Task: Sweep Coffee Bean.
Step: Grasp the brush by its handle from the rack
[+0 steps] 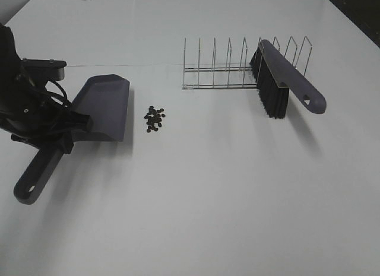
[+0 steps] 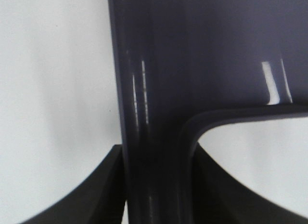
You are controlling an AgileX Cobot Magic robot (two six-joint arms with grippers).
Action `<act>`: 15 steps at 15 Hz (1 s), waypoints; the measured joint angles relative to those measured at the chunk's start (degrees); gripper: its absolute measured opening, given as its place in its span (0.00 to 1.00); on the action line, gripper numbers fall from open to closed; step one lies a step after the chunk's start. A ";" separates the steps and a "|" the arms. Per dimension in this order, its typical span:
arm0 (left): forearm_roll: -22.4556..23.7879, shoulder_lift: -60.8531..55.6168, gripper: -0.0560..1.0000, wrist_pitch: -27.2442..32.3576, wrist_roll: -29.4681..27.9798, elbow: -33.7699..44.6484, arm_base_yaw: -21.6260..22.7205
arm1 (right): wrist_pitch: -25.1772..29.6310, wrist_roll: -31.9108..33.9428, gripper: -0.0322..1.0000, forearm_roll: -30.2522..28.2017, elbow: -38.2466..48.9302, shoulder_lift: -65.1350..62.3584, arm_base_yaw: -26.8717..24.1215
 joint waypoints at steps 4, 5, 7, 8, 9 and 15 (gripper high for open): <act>0.00 0.00 0.39 0.06 0.00 0.00 0.00 | -12.95 -3.95 0.71 5.16 -6.93 22.00 0.00; 0.00 0.00 0.39 0.06 0.00 0.00 0.00 | -14.61 -6.76 0.71 6.07 -9.80 28.36 0.00; 0.00 0.00 0.39 0.06 0.00 0.00 0.00 | -16.67 -10.26 0.71 6.70 -18.33 41.88 0.00; 0.00 0.00 0.39 0.06 0.00 0.00 0.00 | -16.73 -11.00 0.71 7.51 -23.15 48.76 0.00; 0.00 0.00 0.39 0.06 0.00 0.00 0.00 | -16.62 -11.63 0.71 8.42 -28.36 54.77 0.00; 0.00 0.00 0.39 0.06 0.00 0.00 0.00 | 1.15 -2.35 0.71 0.86 -69.04 94.77 7.51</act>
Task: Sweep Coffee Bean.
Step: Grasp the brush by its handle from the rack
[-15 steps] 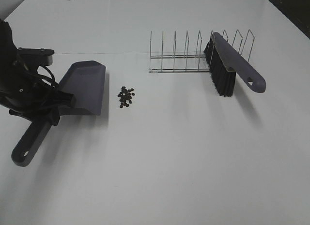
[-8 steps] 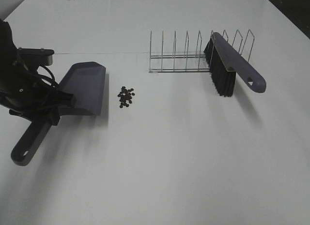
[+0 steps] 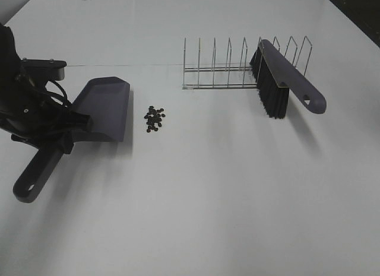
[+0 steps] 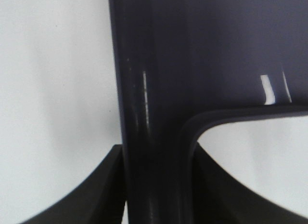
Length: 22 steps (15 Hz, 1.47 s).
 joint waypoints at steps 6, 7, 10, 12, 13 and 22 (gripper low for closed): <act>0.00 0.00 0.39 0.00 0.00 0.00 0.00 | 7.91 8.14 0.71 -9.51 -24.69 24.75 6.76; 0.00 0.00 0.39 0.00 0.00 0.00 0.00 | 7.91 8.59 0.71 -9.74 -26.70 27.33 6.76; 0.00 0.00 0.39 0.00 0.00 0.00 0.00 | 8.08 9.22 0.67 -11.52 -28.88 33.00 6.76; 0.00 0.00 0.39 0.00 0.00 0.00 0.00 | 8.14 10.26 0.67 -12.55 -29.05 35.87 6.59; 0.00 0.00 0.39 0.00 0.00 0.00 0.00 | 8.14 10.43 0.66 -12.49 -29.05 36.44 6.42; -0.06 0.00 0.39 0.00 0.00 0.00 0.00 | 8.02 9.85 0.63 -6.88 -29.16 45.21 2.46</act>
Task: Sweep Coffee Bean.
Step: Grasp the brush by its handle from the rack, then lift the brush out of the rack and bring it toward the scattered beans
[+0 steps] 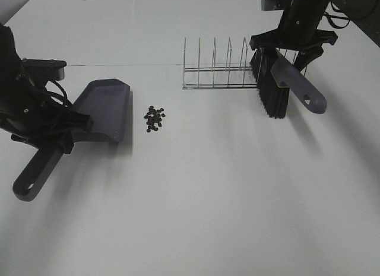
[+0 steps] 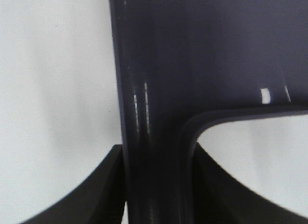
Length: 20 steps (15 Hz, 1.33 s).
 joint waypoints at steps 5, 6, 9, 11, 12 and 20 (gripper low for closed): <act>0.00 0.00 0.39 0.00 0.00 0.00 0.00 | -0.52 0.00 0.53 -0.23 0.00 3.90 0.00; 0.00 0.00 0.39 0.00 0.00 0.00 0.00 | -0.52 0.00 0.52 -0.23 -0.11 3.90 0.00; 0.00 0.00 0.39 0.00 0.00 0.00 0.00 | 0.11 0.17 0.52 -0.63 -2.92 4.07 0.00; 0.00 0.00 0.39 0.00 0.00 0.00 0.00 | 0.11 0.40 0.52 -0.63 -5.73 4.24 0.00; 0.00 0.00 0.39 0.00 0.00 0.00 0.00 | 0.11 0.46 0.52 -0.63 -7.22 4.24 0.00; 0.00 0.00 0.39 0.00 0.00 0.00 0.00 | 0.40 2.01 0.32 -2.75 -8.08 -1.66 0.23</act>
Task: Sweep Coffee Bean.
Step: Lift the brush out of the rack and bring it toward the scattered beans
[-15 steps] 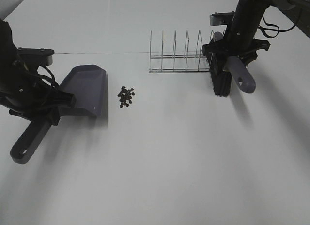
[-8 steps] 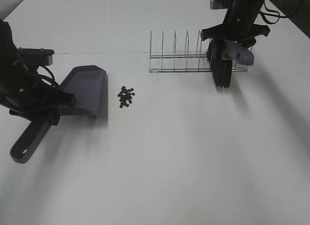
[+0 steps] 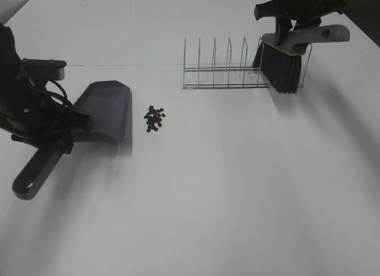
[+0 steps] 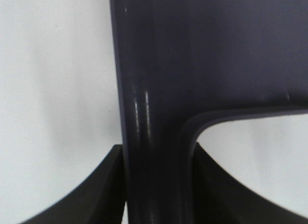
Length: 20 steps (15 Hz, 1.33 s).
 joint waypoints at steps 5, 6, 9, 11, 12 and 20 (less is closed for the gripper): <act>0.00 0.00 0.39 0.00 0.00 0.00 0.00 | 0.11 0.00 0.32 -0.40 -0.17 -1.38 0.00; 0.00 0.00 0.39 0.00 0.00 0.00 0.00 | 0.11 0.00 0.32 -0.40 -0.17 -1.38 0.00; 0.00 0.00 0.39 0.00 0.00 0.00 0.00 | 0.29 0.00 0.32 -0.29 -0.17 -1.38 0.00; 0.00 0.00 0.39 0.00 0.00 0.00 0.00 | 0.34 0.00 0.32 -0.17 -0.17 -1.15 0.00; 0.00 0.00 0.39 0.00 0.00 0.00 0.00 | 0.34 0.00 0.32 -0.17 -0.17 -0.52 0.00; 0.00 0.00 0.39 0.00 0.00 0.00 0.00 | 0.34 0.80 0.33 1.78 -0.17 4.47 0.06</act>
